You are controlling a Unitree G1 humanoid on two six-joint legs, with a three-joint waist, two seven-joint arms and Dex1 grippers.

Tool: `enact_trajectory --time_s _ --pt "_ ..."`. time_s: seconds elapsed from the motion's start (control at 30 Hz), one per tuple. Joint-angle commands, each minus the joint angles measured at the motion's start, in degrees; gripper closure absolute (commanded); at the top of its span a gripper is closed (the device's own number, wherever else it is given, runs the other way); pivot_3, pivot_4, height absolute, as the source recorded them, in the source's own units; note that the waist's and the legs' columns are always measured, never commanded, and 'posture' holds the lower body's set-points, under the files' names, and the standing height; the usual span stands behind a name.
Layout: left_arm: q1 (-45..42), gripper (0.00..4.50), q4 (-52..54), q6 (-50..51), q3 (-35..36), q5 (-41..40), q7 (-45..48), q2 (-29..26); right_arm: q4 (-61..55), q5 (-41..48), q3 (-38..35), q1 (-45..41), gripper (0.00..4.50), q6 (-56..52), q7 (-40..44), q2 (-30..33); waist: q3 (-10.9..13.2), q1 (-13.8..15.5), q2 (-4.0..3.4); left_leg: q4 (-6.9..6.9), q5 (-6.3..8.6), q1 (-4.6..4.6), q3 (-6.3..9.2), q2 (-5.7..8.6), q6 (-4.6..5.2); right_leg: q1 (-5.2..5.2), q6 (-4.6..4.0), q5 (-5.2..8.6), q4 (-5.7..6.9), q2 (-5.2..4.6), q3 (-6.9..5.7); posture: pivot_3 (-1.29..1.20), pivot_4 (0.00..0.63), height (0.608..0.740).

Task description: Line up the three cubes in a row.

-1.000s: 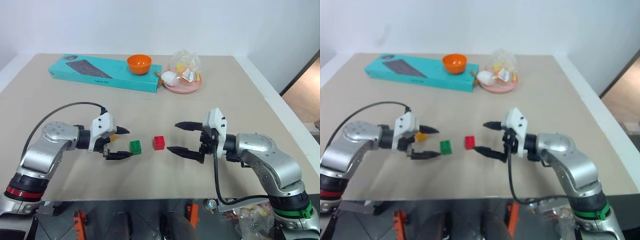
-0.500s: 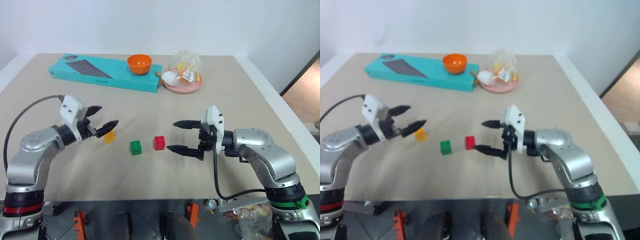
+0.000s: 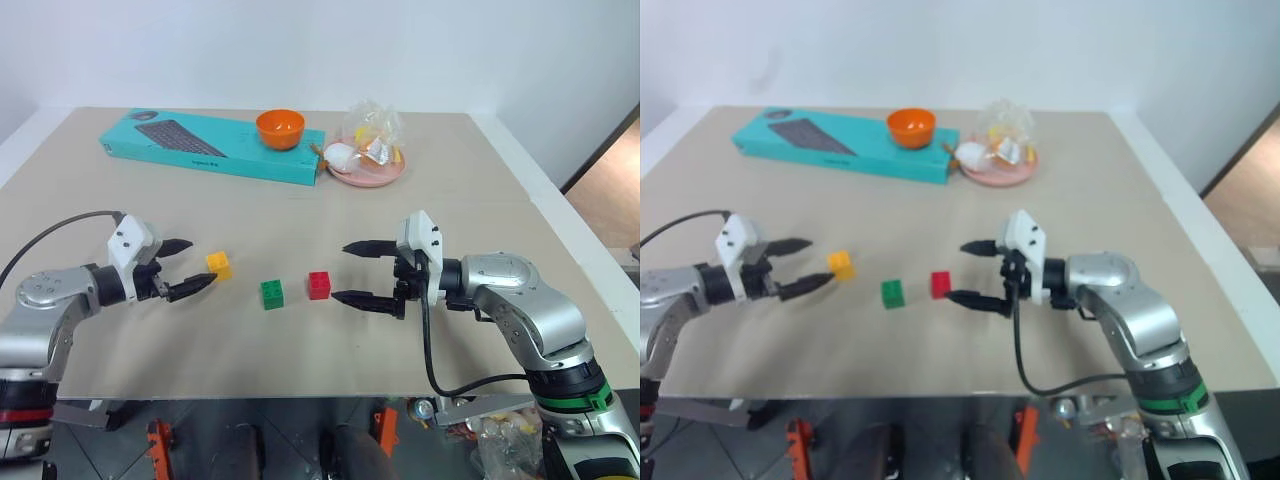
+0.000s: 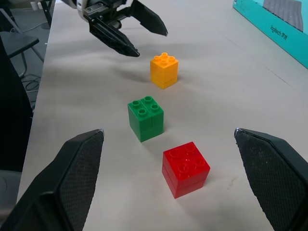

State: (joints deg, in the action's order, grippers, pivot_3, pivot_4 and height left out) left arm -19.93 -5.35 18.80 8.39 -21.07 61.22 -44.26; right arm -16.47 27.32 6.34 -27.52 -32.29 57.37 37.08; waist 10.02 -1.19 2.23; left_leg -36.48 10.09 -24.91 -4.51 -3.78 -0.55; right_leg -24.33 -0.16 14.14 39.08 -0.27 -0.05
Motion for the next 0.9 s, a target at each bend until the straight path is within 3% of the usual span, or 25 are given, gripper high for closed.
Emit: enact_trajectory --time_s 0.03,0.43,0.6,0.63,0.7,0.77,0.9 --pt "-4.41 0.03 -5.03 -3.28 -2.55 1.83 3.15 -0.59 -1.59 0.19 -1.06 -0.02 0.0 0.65 -0.29 0.24 0.0 0.01 0.0 0.0 0.0 -0.02 -0.01 0.02 0.0 0.0 0.02 0.01 0.0 0.0 0.0 0.0 0.15 0.74" --pt "-14.48 0.03 -23.28 -11.41 -9.91 8.46 8.83 1.83 -3.43 0.99 -2.56 1.01 0.0 -0.51 -2.34 0.71 0.0 0.0 0.0 -0.02 0.0 -0.1 0.0 0.07 0.0 -0.07 0.03 0.01 0.0 0.13 -0.04 0.0 0.15 0.74" --pt "-17.17 1.55 -28.49 -15.3 -11.3 10.98 9.84 3.16 -4.32 2.24 -2.82 0.98 0.0 -0.53 -2.5 0.21 0.0 -0.03 0.0 -0.03 0.0 -0.11 0.0 0.07 0.0 -0.07 0.03 0.01 0.0 0.14 -0.03 0.0 0.15 0.74" --pt "-17.45 1.66 -29.2 -15.97 -11.36 11.29 9.96 3.27 -4.38 2.43 -2.89 0.97 0.0 -0.3 -2.5 0.07 0.0 -0.03 0.0 -0.03 0.0 -0.11 0.0 0.07 0.0 -0.07 0.03 0.02 0.0 0.13 -0.03 0.0 0.15 0.74" --pt "-17.84 2.66 -30.22 -16.87 -11.39 11.71 10.27 3.45 -4.32 2.18 -2.85 0.95 0.0 0.67 -2.47 -0.05 0.0 -0.01 0.0 -0.03 0.0 -0.13 0.02 0.07 0.0 -0.07 0.04 0.02 0.0 0.13 -0.05 0.0 0.15 0.74" --pt "-18.1 3.19 -30.69 -17.5 -11.4 12.06 10.52 3.49 -4.17 1.83 -2.69 0.91 0.0 1.21 -2.48 -0.01 0.0 -0.02 0.0 -0.03 0.0 -0.13 0.02 0.07 0.0 -0.07 0.04 0.02 0.0 0.12 -0.05 0.0 0.15 0.74" --pt "-17.32 3.17 -28.7 -19.39 -11.24 11.85 12.65 2.99 -3.93 1.46 -2.37 0.94 0.0 1.72 -2.48 0.19 0.0 -0.02 0.0 -0.04 0.0 -0.13 0.01 0.06 0.0 -0.07 0.04 0.02 0.0 0.11 -0.07 0.0 0.15 0.74"
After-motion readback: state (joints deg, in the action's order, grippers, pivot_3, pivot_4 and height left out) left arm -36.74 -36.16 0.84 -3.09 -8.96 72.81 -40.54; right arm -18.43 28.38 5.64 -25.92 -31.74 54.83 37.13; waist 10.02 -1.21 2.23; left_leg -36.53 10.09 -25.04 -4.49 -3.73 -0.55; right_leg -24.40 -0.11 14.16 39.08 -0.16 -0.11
